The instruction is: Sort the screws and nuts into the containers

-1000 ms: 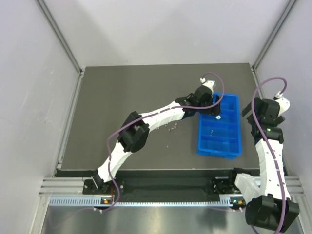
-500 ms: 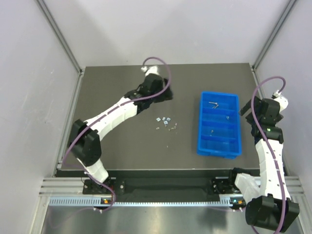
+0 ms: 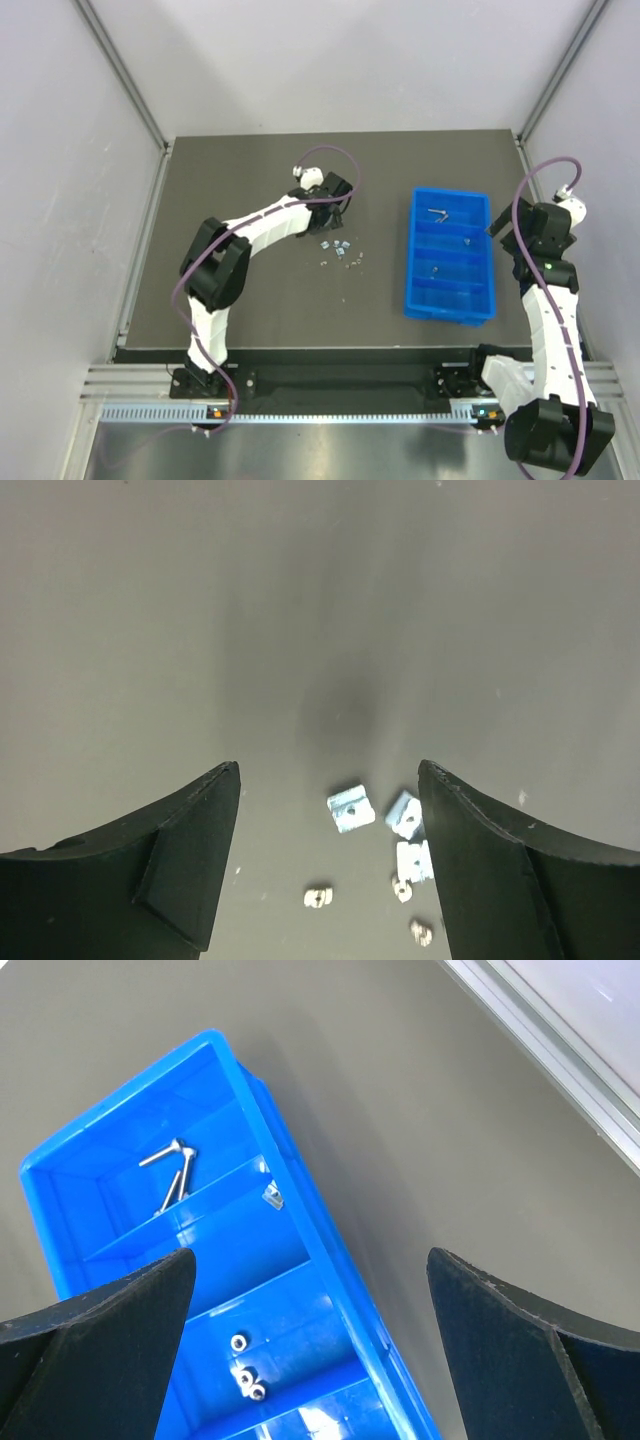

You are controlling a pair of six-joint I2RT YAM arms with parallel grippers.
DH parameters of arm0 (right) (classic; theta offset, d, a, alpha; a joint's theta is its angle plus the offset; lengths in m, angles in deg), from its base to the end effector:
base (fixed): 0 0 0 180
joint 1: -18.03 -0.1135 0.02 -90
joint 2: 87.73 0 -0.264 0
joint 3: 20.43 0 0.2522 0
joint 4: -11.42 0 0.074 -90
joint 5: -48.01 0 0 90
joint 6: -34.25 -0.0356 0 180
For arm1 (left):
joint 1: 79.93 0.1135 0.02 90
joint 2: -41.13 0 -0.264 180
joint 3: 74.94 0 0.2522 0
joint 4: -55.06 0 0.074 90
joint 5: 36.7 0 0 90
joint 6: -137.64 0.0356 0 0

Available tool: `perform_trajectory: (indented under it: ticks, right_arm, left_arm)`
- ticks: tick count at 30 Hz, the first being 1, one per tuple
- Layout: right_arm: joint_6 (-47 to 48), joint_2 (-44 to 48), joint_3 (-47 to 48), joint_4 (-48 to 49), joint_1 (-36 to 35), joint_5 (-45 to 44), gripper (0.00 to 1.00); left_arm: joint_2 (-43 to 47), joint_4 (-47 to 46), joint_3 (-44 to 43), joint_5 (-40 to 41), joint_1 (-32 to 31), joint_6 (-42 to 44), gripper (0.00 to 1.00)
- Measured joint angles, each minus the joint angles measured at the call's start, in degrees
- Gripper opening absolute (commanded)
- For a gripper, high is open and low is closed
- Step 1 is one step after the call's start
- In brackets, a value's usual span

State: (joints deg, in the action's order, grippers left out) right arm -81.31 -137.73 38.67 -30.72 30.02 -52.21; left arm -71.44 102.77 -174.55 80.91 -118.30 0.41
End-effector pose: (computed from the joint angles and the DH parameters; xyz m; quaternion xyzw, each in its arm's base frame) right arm 0.1853 -0.0458 0.2962 0.3220 0.8152 -0.0216 0.4809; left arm 0.3386 -0.2470 0.2087 -0.1328 0.9320 0.0023 0.3372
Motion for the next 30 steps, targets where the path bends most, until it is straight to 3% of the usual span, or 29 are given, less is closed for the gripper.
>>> perform_trajectory:
  ticks: [7, 22, 30]
  right_arm:
    - [0.02, 0.0, 0.0, 0.02, -0.26, -0.22, 1.0]
    - [0.04, 0.0, 0.0, 0.02, -0.63, -0.52, 1.0]
    - [0.09, 0.0, 0.0, 0.02, -0.96, -1.36, 1.0]
  left_arm:
    - [-5.99, 4.11, -4.24, 2.97, -1.79, -1.88, 0.74]
    - [-8.35, 7.85, -4.26, 4.79, -4.79, -8.35, 0.65]
    - [-8.44, 6.6, -3.17, 4.59, -4.52, -11.74, 0.52]
